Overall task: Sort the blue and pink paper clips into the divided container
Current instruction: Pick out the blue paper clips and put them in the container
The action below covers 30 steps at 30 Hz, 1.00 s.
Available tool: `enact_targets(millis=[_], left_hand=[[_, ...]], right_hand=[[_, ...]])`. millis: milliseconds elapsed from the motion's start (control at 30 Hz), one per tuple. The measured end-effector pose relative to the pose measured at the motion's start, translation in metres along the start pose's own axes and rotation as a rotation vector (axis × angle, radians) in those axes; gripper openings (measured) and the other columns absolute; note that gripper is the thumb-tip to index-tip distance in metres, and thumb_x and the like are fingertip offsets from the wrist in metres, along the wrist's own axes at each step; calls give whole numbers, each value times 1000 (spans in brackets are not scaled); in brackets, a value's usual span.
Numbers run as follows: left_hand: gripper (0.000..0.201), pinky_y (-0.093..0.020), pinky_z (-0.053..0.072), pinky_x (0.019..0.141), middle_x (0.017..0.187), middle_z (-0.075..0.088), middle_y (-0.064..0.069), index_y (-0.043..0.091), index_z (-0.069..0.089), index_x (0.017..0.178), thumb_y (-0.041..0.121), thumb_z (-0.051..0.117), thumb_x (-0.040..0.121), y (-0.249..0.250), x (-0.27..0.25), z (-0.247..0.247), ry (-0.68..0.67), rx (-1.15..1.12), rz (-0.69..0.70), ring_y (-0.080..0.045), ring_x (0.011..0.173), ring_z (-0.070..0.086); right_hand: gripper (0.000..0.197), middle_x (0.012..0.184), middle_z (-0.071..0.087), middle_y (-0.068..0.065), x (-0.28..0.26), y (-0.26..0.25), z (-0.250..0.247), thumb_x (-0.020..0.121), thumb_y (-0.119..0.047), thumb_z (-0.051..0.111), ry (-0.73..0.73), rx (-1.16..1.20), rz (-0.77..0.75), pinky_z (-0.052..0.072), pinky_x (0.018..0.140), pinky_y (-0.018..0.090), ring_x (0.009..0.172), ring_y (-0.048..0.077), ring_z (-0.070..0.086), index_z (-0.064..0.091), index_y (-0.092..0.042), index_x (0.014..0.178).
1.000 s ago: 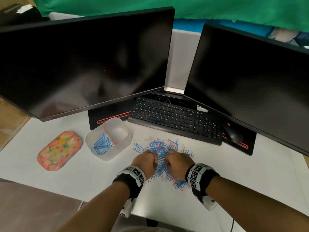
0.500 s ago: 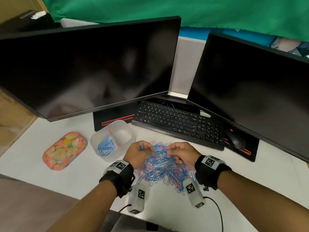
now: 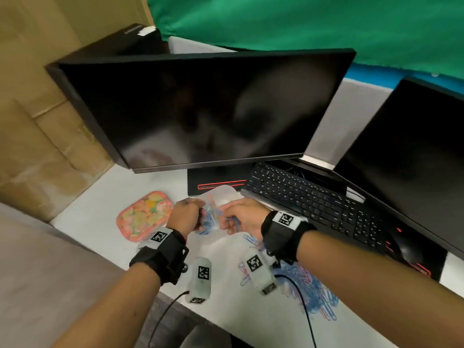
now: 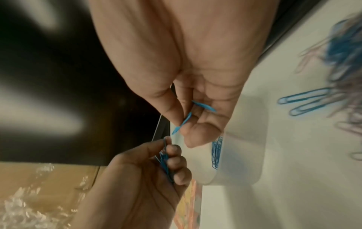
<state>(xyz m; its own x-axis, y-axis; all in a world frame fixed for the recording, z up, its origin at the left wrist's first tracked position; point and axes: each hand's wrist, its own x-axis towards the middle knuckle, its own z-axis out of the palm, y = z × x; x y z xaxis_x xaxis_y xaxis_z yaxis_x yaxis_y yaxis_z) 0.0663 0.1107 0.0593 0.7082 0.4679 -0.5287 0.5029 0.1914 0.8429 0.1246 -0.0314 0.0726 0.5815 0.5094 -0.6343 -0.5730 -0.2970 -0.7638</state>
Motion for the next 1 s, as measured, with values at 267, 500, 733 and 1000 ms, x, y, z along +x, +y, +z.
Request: enact_targets(millis=[267,500,733,1000], left_hand=[[12,-26,40,48,67,61,-8,5,62,87,11,51,90,0,31,-31,9,250,23,-21,50,47],[14,-37,57,69,85,68,-15,10,64,86,17,51,86,2,38,-29,-36,565,157,-32,73,64],[20,-29,46,77,103,65,-7,17,65,95,11,50,83,5,35,-8,-82,995,257,-25,93,59],[14,-23,43,70,83,62,8,27,61,79,16,54,83,-8,-4,21,-211,972,615,-13,73,56]], right_hand=[[11,70,59,15,38,-18,38,87,6,51,45,-295,66,57,58,31,62,24,62,60,-1,85],[7,68,53,7,39,-28,40,85,-9,58,32,-469,-17,46,63,35,70,25,53,63,-10,89],[20,95,67,6,13,-18,-2,81,-4,62,124,-334,-141,54,94,43,88,20,64,69,-16,97],[22,86,67,-6,-46,56,-83,88,-5,53,281,-604,-181,50,78,23,79,10,63,69,-21,89]])
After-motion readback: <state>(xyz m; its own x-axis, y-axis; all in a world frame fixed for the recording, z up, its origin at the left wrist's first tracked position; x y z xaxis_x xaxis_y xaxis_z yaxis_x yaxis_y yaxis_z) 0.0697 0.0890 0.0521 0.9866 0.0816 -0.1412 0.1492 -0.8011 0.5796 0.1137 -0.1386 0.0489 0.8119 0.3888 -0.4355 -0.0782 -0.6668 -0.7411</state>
